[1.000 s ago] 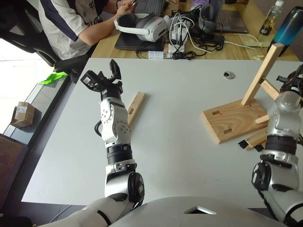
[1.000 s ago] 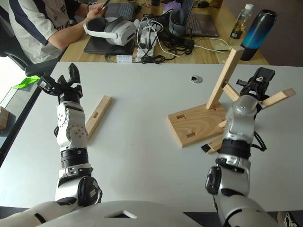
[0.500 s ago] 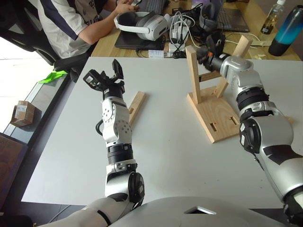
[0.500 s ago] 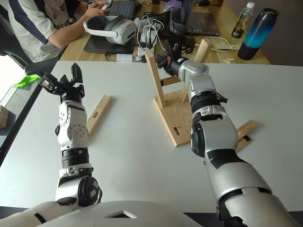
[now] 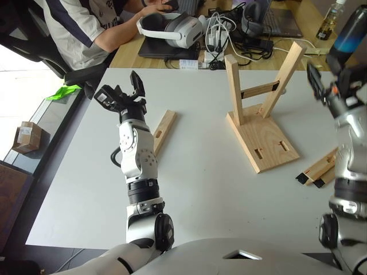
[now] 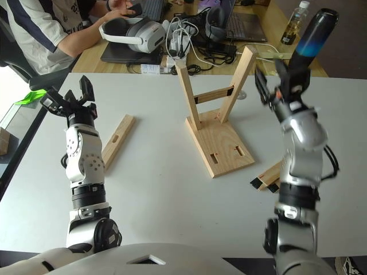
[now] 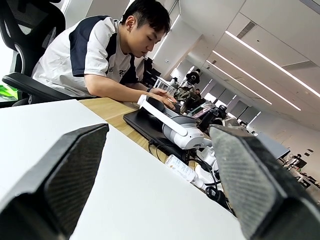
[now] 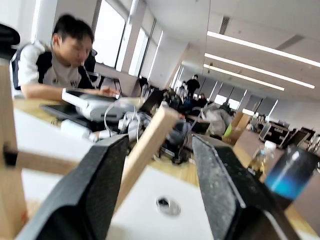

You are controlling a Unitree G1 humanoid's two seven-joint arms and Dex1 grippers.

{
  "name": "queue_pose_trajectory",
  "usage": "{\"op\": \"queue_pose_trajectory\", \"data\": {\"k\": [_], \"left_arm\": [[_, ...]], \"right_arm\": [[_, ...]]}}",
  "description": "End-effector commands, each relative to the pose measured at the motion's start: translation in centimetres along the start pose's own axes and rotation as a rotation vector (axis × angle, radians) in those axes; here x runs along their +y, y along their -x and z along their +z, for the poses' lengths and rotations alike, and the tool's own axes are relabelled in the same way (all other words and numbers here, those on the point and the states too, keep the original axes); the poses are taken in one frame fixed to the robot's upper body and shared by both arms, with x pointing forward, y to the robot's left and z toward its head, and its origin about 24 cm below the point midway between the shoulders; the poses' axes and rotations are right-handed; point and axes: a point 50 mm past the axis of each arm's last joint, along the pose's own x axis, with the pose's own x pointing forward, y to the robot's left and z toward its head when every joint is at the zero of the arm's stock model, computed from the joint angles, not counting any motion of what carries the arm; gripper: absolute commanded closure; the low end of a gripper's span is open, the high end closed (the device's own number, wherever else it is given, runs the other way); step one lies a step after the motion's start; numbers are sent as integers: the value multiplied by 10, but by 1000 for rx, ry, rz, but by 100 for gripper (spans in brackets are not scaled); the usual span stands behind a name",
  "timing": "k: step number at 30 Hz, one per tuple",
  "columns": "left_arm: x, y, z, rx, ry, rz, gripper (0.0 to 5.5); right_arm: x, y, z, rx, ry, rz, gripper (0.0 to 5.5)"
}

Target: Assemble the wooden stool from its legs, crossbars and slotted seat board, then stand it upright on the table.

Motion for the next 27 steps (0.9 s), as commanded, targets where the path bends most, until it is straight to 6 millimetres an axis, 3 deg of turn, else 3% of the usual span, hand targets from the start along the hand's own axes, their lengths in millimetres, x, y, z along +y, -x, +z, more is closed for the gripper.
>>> {"op": "queue_pose_trajectory", "data": {"k": [1, 3, 9, 13, 17, 23, 27], "left_arm": [[6, 10, -2, 4, 9, 26, 175], [7, 11, -2, 9, 18, 29, 175], [8, 14, -2, 10, 25, 35, 175], [7, 15, 0, 14, 23, 35, 175], [7, 15, 2, 13, 25, 38, 175], [7, 14, 3, 16, 19, 38, 175], [6, 14, 4, 16, 24, 41, 175]], "right_arm": [[3, 134, -31, 354, 95, 103, 238], [0, 163, -36, 442, 93, 111, 206], [-16, 208, -47, 599, 175, 24, 125], [-5, 226, -74, 797, -97, 129, 125], [-1, 227, -89, 922, -194, 185, 125], [3, 196, -105, 1014, -75, 125, 125], [25, 193, -108, 1108, -270, 184, 125]]}}
